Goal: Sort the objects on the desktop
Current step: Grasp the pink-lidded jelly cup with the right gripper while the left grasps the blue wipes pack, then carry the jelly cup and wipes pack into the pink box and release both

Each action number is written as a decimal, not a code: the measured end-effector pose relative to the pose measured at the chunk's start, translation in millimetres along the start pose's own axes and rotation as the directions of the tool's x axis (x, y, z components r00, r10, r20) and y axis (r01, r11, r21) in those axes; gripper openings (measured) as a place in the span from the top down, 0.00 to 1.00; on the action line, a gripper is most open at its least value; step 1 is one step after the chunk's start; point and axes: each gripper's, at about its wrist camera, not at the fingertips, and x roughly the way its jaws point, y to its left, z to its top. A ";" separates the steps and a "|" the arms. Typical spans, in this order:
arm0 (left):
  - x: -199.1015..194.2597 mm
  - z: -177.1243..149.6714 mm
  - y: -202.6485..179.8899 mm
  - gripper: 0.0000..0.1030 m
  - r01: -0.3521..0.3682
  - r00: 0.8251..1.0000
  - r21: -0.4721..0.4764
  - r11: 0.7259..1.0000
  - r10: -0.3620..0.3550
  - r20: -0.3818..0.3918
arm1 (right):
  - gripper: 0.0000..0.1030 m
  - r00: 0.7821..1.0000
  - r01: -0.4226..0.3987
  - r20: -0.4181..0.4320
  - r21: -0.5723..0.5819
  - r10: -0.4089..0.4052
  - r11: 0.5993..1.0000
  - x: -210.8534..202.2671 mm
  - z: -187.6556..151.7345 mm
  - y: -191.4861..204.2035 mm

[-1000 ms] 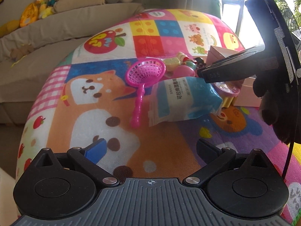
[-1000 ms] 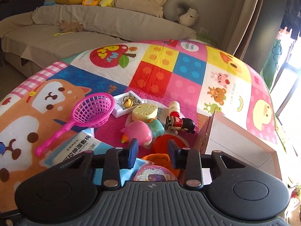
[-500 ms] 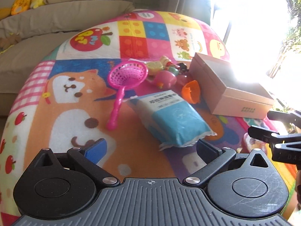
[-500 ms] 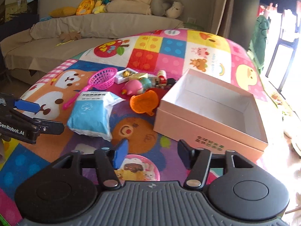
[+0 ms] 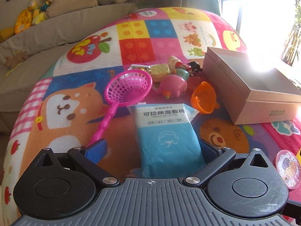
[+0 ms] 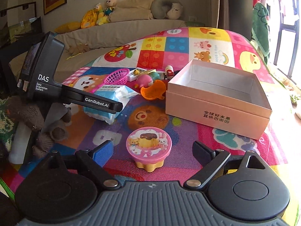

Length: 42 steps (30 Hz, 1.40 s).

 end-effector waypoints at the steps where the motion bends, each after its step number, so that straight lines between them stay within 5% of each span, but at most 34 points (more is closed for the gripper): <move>1: -2.4 -1.3 3.9 0.00 -0.008 1.000 0.006 1.000 0.008 0.003 | 0.10 1.000 0.007 -0.004 -0.012 -0.007 1.000 5.0 0.6 2.4; 5: -12.5 -4.4 15.5 0.00 -0.028 0.999 0.044 0.999 0.027 0.018 | 0.10 1.000 0.018 -0.002 -0.019 -0.018 1.000 13.3 2.6 5.8; 8: -18.3 -3.3 16.8 0.00 0.024 0.999 0.066 0.998 -0.027 0.036 | 0.13 1.000 0.024 0.009 -0.021 -0.023 0.999 13.4 4.2 6.7; 11: -13.7 0.6 7.2 0.01 0.056 0.997 0.090 0.994 -0.060 0.051 | 0.30 0.999 0.026 -0.018 -0.030 -0.026 0.999 16.5 4.6 7.4; 13: -5.2 2.7 0.2 0.07 0.052 0.997 0.109 0.993 -0.058 0.048 | 0.43 0.998 0.043 -0.046 -0.025 -0.044 0.999 18.8 4.0 5.4; 14: 0.1 3.5 -1.8 0.18 0.048 0.998 0.114 0.992 -0.052 0.039 | 0.45 0.998 0.046 -0.052 -0.020 -0.047 0.999 18.2 3.7 3.2; 18: 11.1 3.0 -2.5 0.41 0.037 0.999 0.113 0.993 -0.040 0.018 | 0.46 0.996 0.053 -0.065 0.002 -0.053 0.999 6.4 0.9 -9.0; 21: -7.8 1.4 -5.3 0.43 0.054 0.996 0.127 0.990 -0.061 0.058 | 0.46 0.996 0.050 -0.070 0.023 -0.048 0.998 -10.5 1.7 -25.6; 24: -47.1 11.8 -15.3 0.43 0.122 0.978 0.141 0.983 -0.143 0.151 | 0.46 0.994 0.106 0.012 0.040 -0.106 0.994 -42.3 16.1 -46.7; 27: -71.1 39.4 -36.5 0.43 0.228 0.940 0.166 0.959 -0.261 0.219 | 0.46 0.970 0.196 0.130 0.079 -0.205 0.977 -72.3 39.2 -68.3; 30: -63.5 76.3 -69.5 0.43 0.308 0.910 0.168 0.937 -0.341 0.236 | 0.46 0.929 0.303 0.198 0.086 -0.314 0.949 -76.6 59.7 -84.9; 33: -41.6 117.6 -106.6 0.39 0.349 0.890 0.163 0.923 -0.381 0.252 | 0.46 0.925 0.315 0.184 0.116 -0.332 0.942 -60.4 73.5 -104.3; 37: -18.5 146.8 -116.2 0.21 0.326 0.906 0.092 0.941 -0.338 0.255 | 0.46 0.919 0.331 0.172 0.149 -0.354 0.932 -30.1 87.8 -125.6; 42: -12.9 119.8 -87.2 0.12 0.274 0.934 0.041 0.961 -0.276 0.227 | 0.45 0.931 0.291 0.175 0.168 -0.319 0.942 5.3 96.5 -138.1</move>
